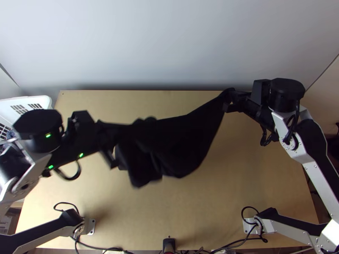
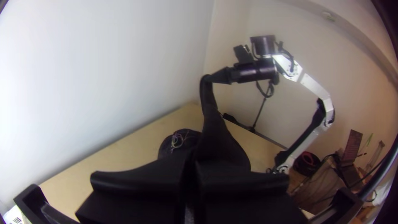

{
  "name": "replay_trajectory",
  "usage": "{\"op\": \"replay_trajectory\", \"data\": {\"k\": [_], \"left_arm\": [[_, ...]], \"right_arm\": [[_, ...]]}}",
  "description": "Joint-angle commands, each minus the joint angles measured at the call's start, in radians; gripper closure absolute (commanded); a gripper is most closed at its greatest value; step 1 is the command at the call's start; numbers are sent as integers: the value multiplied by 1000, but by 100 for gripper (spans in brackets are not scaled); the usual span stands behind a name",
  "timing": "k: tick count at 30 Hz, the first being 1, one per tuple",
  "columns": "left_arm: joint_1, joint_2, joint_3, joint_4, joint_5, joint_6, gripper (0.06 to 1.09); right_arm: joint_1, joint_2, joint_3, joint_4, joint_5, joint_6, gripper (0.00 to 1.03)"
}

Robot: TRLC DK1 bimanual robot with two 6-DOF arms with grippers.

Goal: Fold the t-shirt

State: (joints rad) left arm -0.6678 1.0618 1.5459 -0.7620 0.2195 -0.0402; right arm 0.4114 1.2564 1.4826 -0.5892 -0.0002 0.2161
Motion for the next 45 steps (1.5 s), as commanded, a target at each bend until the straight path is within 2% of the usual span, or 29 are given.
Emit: {"op": "replay_trajectory", "data": {"k": [1,3,4,6,7,10,11,12,14,17,20,22,27,30,33,36,38,39,41,43,45], "left_arm": [[-35,-33,91,-221,251,-86,105],[-27,-8,71,-224,294,-122,104],[-29,10,52,-235,342,-122,99],[47,79,23,-197,353,-141,75],[120,132,23,-191,389,-152,70],[349,354,31,-63,551,-283,68],[404,443,40,-42,621,-303,60],[445,521,57,-37,635,-296,50],[485,644,69,-11,629,-245,46],[501,739,34,76,509,-217,46],[510,738,-1,35,506,-167,46],[498,649,-69,16,503,-118,46],[413,414,-204,-7,491,-107,46],[330,303,-250,-39,423,-113,46],[195,193,-285,-71,304,-115,46],[-12,115,-356,-71,101,-125,46],[-158,95,-428,-68,-48,-130,37],[-211,92,-463,-69,-92,-130,33],[-282,86,-526,-69,-157,-122,32],[-299,79,-566,-68,-160,-118,32],[-332,79,-609,-63,-204,-87,24]], "right_arm": [[-2,-32,-48,3,-1,16,100],[1,-34,-71,17,-1,20,100],[4,-34,-79,23,-1,22,100],[6,-31,-90,32,-1,23,100],[6,-28,-94,38,-1,25,100],[4,-18,-100,46,-1,35,100],[3,-12,-102,46,-1,35,100],[1,-11,-104,46,-1,35,100],[-3,-8,-107,46,-1,34,100],[-11,-11,-116,46,6,25,100],[-23,-20,-130,46,9,14,100],[-28,-31,-142,46,11,12,100],[-37,-34,-160,46,11,17,100],[-40,-31,-160,55,11,20,100],[-43,-31,-163,57,11,20,100],[-43,-32,-166,57,11,22,100],[-45,-37,-170,57,11,22,100],[-46,-41,-171,57,11,23,100],[-49,-51,-179,57,11,32,100],[-51,-63,-194,57,11,37,100],[-51,-72,-208,57,9,39,100]]}}
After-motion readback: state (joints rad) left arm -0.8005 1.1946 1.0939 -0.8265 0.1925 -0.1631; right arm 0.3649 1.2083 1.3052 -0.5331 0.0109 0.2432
